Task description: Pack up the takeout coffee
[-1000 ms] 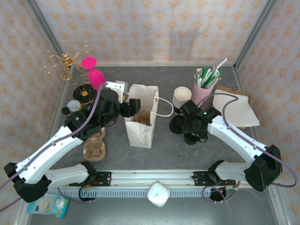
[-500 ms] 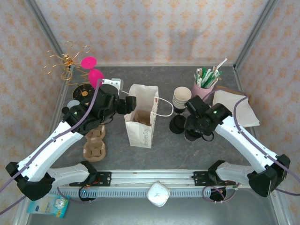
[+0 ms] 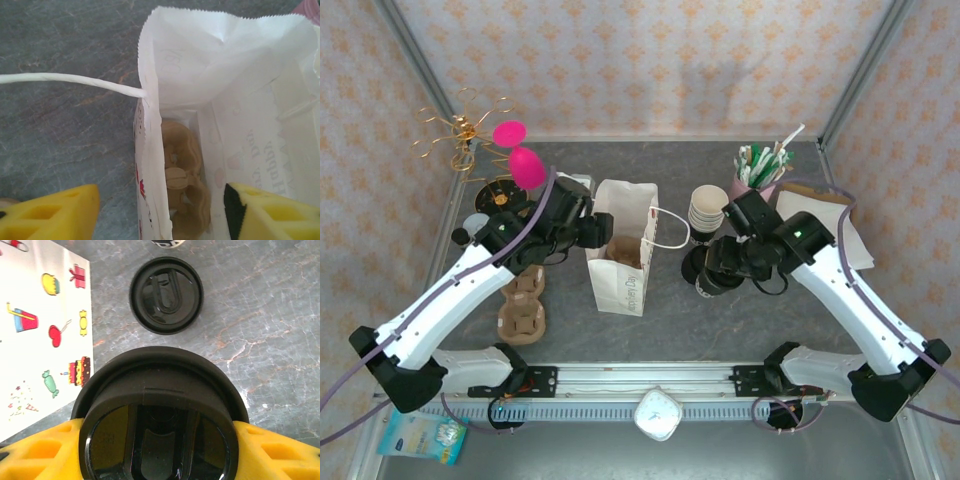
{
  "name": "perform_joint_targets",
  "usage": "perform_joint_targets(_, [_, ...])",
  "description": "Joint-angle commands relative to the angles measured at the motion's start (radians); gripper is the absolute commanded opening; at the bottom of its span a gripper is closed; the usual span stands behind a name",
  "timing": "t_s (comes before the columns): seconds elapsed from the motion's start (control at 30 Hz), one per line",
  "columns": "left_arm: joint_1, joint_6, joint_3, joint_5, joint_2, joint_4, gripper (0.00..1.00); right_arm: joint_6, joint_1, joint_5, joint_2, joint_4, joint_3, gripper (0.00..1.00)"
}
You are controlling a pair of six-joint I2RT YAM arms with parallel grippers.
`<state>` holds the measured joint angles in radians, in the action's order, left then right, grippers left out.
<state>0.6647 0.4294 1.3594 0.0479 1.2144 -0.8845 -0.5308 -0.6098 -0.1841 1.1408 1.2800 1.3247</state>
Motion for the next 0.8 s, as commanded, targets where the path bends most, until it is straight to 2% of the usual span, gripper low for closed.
perform_joint_targets(0.0, [-0.008,0.003,0.038,-0.001,0.025,-0.067,0.59,0.048,-0.002,-0.014,-0.011,0.029,0.043,0.59])
perform_joint_targets(0.13, [-0.012,-0.002,0.056,0.074,0.04,-0.097,0.34,0.075,-0.002,-0.035,-0.004,0.028,0.073,0.59])
perform_joint_targets(0.33, [-0.019,-0.03,0.089,0.11,0.064,-0.142,0.12,0.091,-0.003,-0.067,0.004,0.028,0.121,0.59])
perform_joint_targets(0.57, [-0.036,-0.088,0.174,0.219,0.105,-0.223,0.0,0.112,-0.002,-0.105,0.035,0.028,0.184,0.59])
perform_joint_targets(0.77, [-0.039,-0.11,0.225,0.248,0.141,-0.228,0.0,0.132,-0.002,-0.132,0.102,0.028,0.279,0.59])
